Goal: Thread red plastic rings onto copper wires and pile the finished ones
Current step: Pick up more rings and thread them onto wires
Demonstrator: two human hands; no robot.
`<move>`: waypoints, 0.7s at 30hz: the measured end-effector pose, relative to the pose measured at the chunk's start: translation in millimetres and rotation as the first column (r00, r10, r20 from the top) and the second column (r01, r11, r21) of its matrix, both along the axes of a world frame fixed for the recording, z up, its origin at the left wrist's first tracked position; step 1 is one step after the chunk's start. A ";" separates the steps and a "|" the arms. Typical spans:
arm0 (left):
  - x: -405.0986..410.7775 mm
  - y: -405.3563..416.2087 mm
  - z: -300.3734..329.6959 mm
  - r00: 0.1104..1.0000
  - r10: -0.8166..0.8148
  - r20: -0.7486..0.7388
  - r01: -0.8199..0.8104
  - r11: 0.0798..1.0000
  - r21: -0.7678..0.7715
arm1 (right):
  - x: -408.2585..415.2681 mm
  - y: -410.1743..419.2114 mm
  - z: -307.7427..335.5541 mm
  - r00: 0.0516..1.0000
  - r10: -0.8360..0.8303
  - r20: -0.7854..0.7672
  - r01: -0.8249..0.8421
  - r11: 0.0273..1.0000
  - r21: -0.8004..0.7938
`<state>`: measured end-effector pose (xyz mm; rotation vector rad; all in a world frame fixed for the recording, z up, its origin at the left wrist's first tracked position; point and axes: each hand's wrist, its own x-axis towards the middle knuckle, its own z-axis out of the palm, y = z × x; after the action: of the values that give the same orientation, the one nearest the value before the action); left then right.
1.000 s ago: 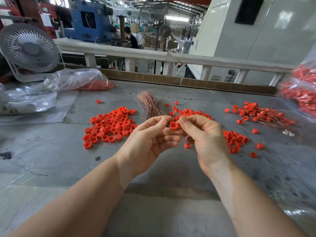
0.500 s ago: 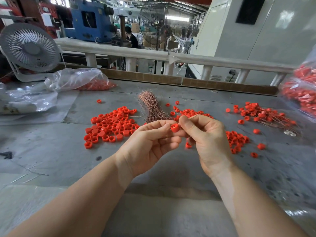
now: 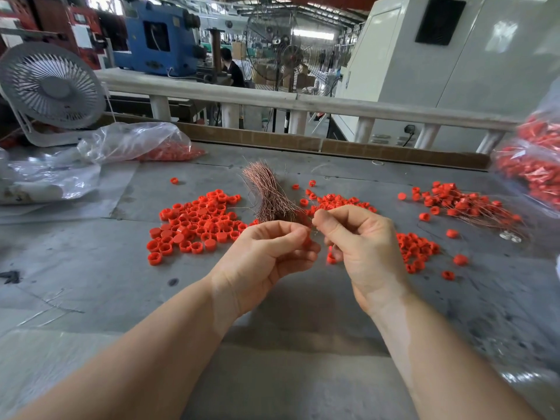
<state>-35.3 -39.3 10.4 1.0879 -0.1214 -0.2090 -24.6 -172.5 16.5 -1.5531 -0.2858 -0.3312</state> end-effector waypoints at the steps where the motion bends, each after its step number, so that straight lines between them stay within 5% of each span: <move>1: 0.4 -0.2 -0.4 1.000 0.026 0.002 -0.026 0.999 0.019 | 0.8 -1.0 -0.1 0.999 -0.024 -0.025 0.024 0.999 0.022; 14: 1.0 -1.6 -3.2 0.993 0.122 0.007 -0.122 0.986 0.116 | 8.3 -15.0 6.8 0.972 -0.115 -0.203 0.175 0.936 0.307; 21: 1.0 -0.8 -4.6 0.996 0.094 0.002 -0.093 0.986 0.141 | 17.2 -37.7 10.4 0.920 -0.350 -0.174 0.390 0.791 0.472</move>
<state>-34.3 -40.1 5.7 1.2313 -0.0513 -0.1371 -7.4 -210.1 26.9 -1.0897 0.1717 -0.6018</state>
